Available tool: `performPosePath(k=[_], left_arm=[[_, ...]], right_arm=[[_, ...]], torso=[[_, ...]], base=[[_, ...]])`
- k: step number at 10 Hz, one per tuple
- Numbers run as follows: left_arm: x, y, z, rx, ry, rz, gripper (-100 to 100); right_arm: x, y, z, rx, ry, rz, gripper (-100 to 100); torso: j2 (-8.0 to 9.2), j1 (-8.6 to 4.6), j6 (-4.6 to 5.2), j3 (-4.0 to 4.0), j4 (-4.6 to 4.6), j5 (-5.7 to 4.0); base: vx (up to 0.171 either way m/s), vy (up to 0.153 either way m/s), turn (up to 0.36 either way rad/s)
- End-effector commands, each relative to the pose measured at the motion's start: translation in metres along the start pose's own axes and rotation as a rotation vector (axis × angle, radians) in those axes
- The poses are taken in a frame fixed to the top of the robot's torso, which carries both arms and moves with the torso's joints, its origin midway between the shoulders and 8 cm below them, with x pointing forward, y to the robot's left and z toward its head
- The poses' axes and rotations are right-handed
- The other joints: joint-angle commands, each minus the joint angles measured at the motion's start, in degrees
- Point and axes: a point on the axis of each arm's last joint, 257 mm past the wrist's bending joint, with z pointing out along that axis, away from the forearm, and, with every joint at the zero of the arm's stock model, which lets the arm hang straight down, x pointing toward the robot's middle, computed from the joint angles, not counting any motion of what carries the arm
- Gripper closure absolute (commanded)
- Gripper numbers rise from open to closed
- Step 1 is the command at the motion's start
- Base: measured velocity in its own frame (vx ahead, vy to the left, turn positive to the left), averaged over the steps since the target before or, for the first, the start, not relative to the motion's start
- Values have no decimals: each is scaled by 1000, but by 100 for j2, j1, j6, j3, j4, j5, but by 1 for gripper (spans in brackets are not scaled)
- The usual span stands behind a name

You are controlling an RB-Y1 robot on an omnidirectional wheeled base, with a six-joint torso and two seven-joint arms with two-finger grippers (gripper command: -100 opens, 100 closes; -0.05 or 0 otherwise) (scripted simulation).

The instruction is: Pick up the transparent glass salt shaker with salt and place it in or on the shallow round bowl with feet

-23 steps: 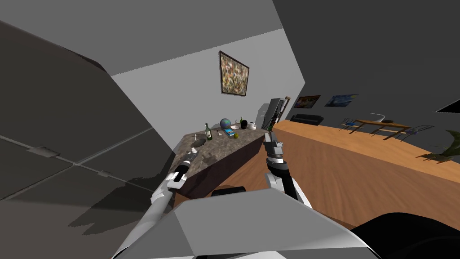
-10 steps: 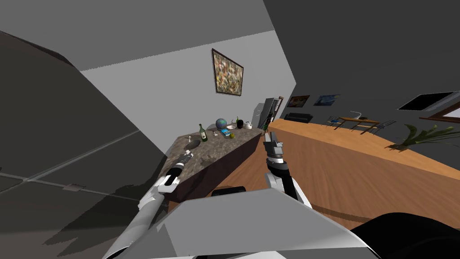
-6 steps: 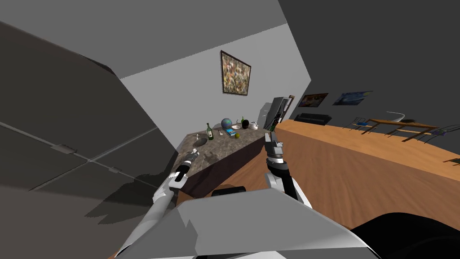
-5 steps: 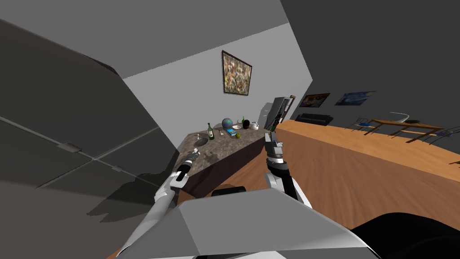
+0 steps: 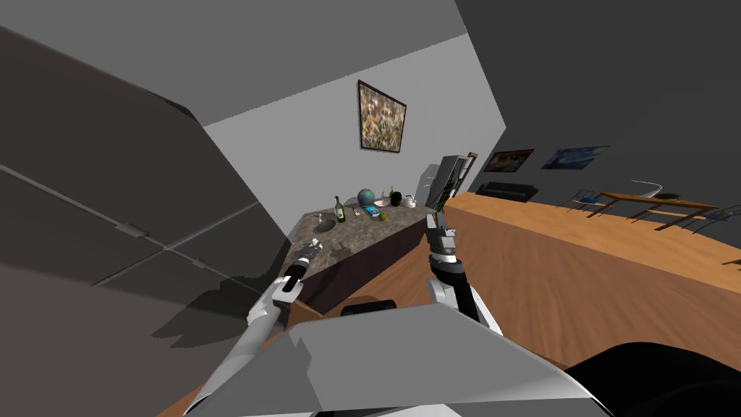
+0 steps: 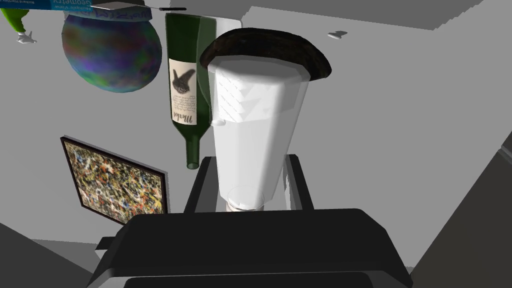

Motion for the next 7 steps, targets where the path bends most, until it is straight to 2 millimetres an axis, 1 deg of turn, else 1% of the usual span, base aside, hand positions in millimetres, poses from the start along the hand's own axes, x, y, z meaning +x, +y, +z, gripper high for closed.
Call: performPosePath(k=[1,2,4,6,7], left_arm=[[0,2,-1,4,1,-44,100],[-3,4,0,5,-4,-54,100],[-22,16,6,3,-25,-77,100],[-44,33,16,-15,-43,-81,100],[-56,44,21,-31,-51,-79,100]], right_arm=[[0,0,0,0,0,0,0],[0,0,0,0,0,0,0],[0,0,0,0,0,0,0],[0,0,0,0,0,0,0],[0,0,0,0,0,0,0]], torso=[[0,0,0,0,0,0],[-1,3,-1,-1,-1,4],[-31,28,2,-15,-2,9],[-44,49,7,-21,-1,12],[-50,55,10,-23,-1,13]], base=[[-143,-69,17],[-87,-46,2],[-51,2,-61],[-41,37,-150],[-15,63,-248]])
